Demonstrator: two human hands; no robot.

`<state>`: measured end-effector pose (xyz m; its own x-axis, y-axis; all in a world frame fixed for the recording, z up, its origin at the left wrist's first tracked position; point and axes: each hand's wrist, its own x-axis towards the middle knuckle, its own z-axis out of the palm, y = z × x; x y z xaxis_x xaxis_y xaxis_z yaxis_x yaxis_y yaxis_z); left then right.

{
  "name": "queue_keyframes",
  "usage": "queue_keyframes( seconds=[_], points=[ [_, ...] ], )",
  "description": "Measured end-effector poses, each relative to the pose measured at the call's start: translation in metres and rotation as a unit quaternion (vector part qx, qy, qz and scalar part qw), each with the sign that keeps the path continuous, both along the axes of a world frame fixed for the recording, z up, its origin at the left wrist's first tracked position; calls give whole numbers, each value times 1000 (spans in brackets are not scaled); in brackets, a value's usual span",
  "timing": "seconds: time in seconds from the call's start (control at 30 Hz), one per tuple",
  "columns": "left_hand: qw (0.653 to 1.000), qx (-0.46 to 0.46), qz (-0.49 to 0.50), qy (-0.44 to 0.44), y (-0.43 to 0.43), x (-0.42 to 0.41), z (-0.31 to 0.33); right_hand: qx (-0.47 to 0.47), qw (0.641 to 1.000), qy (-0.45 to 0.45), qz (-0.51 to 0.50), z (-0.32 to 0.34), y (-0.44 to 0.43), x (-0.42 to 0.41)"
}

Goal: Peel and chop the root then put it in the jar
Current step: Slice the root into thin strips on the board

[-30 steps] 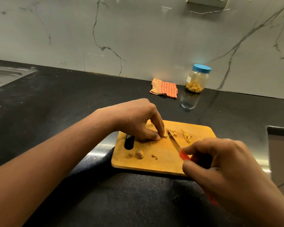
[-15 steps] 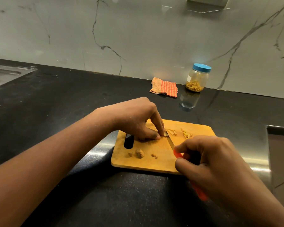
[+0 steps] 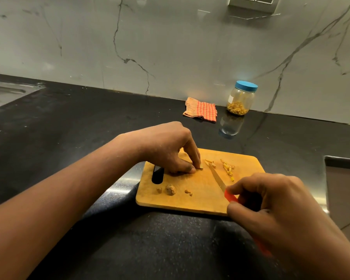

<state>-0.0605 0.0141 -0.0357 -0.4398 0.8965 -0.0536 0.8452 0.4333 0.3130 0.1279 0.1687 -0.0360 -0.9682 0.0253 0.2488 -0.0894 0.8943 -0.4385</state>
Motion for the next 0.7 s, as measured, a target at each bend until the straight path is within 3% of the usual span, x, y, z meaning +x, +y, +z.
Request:
queue_keyframes(
  seconds=[0.7],
  points=[
    [1000, -5, -3, -7, 1, -2, -1, -1, 1000, 11, -8, -6, -13, -14]
  ],
)
